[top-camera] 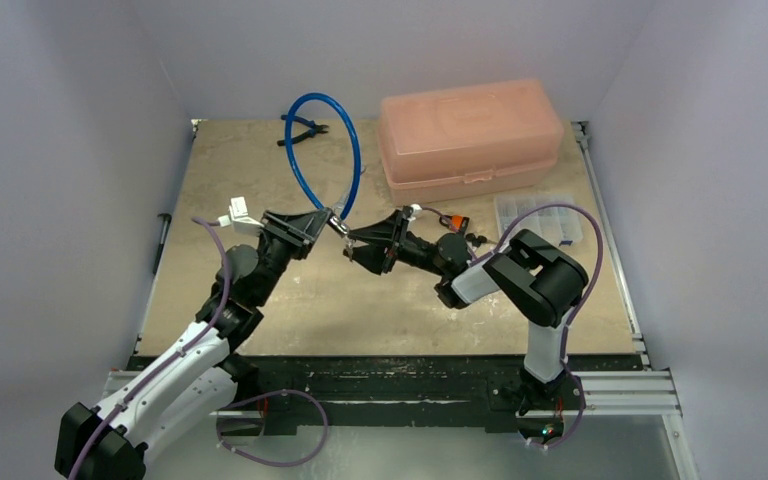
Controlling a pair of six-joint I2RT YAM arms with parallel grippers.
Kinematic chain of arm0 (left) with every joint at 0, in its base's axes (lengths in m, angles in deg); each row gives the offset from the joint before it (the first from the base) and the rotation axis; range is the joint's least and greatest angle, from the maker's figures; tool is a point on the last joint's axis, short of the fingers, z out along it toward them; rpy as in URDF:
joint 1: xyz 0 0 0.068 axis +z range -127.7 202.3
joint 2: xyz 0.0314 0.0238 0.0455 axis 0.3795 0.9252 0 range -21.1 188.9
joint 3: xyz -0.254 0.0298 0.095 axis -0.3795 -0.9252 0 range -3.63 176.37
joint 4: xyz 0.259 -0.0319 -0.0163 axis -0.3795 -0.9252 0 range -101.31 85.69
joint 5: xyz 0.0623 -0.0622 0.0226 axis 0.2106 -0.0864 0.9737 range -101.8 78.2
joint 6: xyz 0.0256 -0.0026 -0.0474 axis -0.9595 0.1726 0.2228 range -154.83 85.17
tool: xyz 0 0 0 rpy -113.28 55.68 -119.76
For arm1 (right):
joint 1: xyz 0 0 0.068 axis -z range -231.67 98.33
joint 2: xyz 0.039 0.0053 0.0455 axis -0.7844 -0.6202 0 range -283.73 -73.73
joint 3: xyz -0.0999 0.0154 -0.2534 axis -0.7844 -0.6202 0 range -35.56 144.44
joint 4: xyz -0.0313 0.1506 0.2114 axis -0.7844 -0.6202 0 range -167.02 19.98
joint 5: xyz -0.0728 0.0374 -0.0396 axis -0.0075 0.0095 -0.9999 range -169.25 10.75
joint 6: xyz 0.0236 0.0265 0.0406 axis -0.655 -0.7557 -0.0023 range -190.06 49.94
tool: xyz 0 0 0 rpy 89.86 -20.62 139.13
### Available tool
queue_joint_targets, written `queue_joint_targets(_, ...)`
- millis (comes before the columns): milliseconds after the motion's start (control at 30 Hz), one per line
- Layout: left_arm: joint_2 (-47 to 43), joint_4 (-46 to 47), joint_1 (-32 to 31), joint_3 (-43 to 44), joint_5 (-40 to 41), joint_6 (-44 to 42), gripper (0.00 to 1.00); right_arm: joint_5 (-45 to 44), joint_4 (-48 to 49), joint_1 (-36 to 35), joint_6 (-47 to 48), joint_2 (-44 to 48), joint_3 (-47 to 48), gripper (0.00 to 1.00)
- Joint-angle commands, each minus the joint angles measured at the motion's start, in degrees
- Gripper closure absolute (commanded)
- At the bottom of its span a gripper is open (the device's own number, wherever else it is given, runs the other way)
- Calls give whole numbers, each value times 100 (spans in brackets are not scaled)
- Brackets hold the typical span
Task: Unlock with the key
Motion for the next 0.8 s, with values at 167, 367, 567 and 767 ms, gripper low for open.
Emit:
queue_joint_targets(167,-196,-166,-117,382,-135,-26,100,-225,1593,345,539,355,-1381,27)
queue_joint_targets(367,-123,-578,-107,425,-73,-43,100,-133,1591,511,1029,500,-2091,22)
queue_joint_targets(567,-173,-965,-114,330,-39,-31,100,-49,1454,667,1612,769,-2631,22)
queue_joint_targets(767,-173,-1192,-109,294,-16,-38,100,138,-32,687,2773,1513,-2728,22)
